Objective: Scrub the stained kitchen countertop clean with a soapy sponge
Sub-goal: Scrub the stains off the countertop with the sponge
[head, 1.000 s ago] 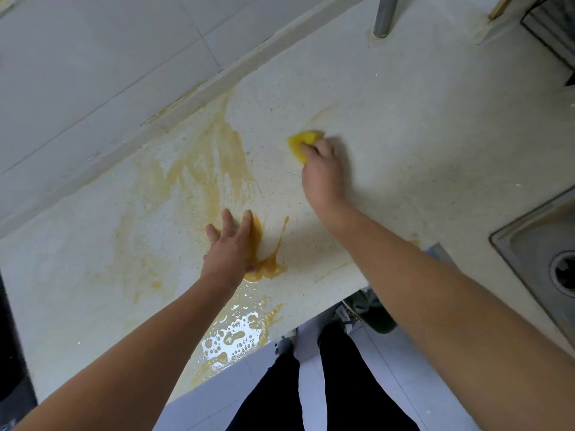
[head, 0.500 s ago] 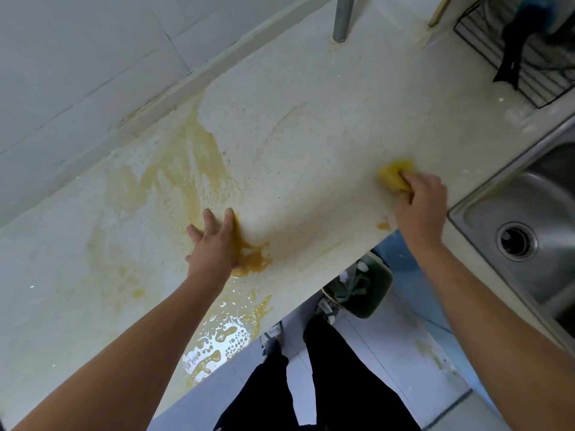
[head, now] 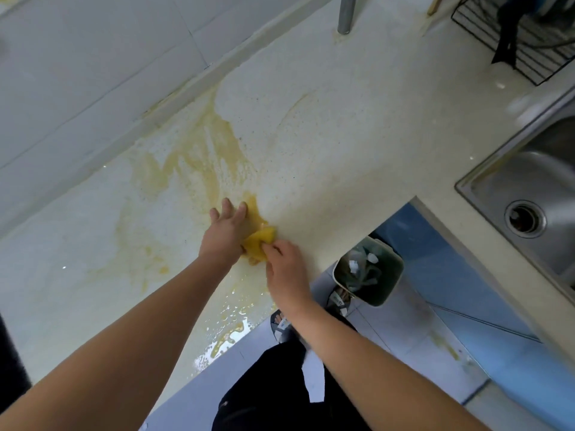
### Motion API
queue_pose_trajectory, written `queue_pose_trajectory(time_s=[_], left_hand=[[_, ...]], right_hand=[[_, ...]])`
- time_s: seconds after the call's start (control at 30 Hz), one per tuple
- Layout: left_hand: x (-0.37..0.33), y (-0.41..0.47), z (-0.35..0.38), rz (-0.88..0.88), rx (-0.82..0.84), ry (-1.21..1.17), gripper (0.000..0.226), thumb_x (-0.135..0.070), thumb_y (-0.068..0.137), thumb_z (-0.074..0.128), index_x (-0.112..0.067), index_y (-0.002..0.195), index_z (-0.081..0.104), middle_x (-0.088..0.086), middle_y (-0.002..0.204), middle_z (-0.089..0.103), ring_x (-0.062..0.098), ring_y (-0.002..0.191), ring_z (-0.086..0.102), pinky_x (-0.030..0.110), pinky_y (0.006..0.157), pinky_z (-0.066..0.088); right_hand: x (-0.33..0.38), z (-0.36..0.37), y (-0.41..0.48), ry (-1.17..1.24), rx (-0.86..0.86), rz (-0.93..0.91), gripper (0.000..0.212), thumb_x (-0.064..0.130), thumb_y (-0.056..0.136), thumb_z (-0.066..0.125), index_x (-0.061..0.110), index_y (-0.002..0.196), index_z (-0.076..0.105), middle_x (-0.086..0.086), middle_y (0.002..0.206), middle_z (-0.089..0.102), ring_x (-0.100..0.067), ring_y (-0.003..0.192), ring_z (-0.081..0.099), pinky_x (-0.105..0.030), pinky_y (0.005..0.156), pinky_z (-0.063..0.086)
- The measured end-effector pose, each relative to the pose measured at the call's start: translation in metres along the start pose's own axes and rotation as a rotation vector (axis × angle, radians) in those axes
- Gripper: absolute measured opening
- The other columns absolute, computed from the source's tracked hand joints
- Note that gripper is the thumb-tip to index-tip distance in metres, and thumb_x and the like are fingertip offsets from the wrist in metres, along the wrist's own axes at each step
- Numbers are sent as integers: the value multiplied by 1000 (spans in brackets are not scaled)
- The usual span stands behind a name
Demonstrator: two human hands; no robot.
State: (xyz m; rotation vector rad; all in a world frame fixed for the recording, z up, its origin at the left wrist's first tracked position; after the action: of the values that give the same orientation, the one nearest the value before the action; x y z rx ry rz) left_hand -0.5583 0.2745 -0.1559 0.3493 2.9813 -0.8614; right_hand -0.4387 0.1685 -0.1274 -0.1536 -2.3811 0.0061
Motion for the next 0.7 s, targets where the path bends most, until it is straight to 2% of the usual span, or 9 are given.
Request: queue_pose_trajectory(time_s=[0.03,0.1,0.2,0.3,0.4,0.47,0.53,0.63,0.7], left_hand=[[2,-8,-1,44,2,-11,87,-11,79,81,-20,149,30,11,152,21,42,137,35,45,73,54],[22,-37,4,98,32,-108,82,-8,81,80,-14,152,38,14,161,23,39,146,35,48,93,55],[50,-73,20,89,67,-220,87,-6,78,82,-17,155,42,8,171,17,31,155,26,41,113,43],[86,-107,33,18,19,-302,84,-11,76,87,-20,152,50,3,168,30,23,152,35,33,113,40],[114,-131,41,-36,-55,-323,87,-13,74,88,-17,151,51,3,161,38,25,144,43,39,106,49],[131,-150,47,-52,-89,-310,87,-13,71,88,-17,150,49,1,146,43,26,132,44,45,89,57],[148,-164,56,-77,-101,-278,90,-15,69,87,-18,149,45,2,136,40,28,122,42,45,78,58],[180,-180,73,-168,-73,-246,104,-26,63,89,-22,152,36,6,139,33,35,119,38,47,78,58],[195,-188,86,-242,7,-218,118,-34,62,91,-29,158,23,7,147,22,36,120,33,49,84,57]], right_hand=[[-6,-11,3,-5,-6,-26,37,-2,81,62,12,115,68,-9,100,61,-29,86,53,-43,75,49],[-19,-48,11,-79,-62,-95,37,2,80,57,9,114,71,-14,99,63,-34,87,55,-41,78,47],[-102,-122,46,-221,-193,57,37,5,89,52,7,124,65,-19,111,60,-39,102,54,-42,88,44],[-144,-137,54,-199,-346,288,37,6,91,53,6,127,60,-22,117,54,-39,106,51,-46,91,47],[-96,-87,48,-204,-390,255,32,9,94,56,7,126,60,-17,114,54,-33,101,52,-45,87,50],[-43,-28,36,-181,-315,159,37,6,91,60,13,127,62,-10,112,57,-30,99,52,-42,83,49],[20,35,14,-165,-146,-27,46,0,81,62,16,124,66,-6,105,61,-30,94,53,-43,75,50],[94,100,-30,-205,176,-380,51,1,75,57,20,121,66,-2,103,60,-28,92,51,-43,69,51],[89,88,-27,-151,175,-382,49,0,76,58,19,120,67,-3,103,61,-29,92,52,-43,71,51]])
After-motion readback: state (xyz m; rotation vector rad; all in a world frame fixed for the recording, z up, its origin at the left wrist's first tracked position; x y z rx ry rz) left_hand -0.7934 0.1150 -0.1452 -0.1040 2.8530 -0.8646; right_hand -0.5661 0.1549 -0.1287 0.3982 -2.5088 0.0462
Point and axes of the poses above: each hand's wrist, its own y-axis towards the middle knuckle, its own z-axis out of the palm, x = y × z, the point moved 9 cm from there along y, towards the middle knuckle
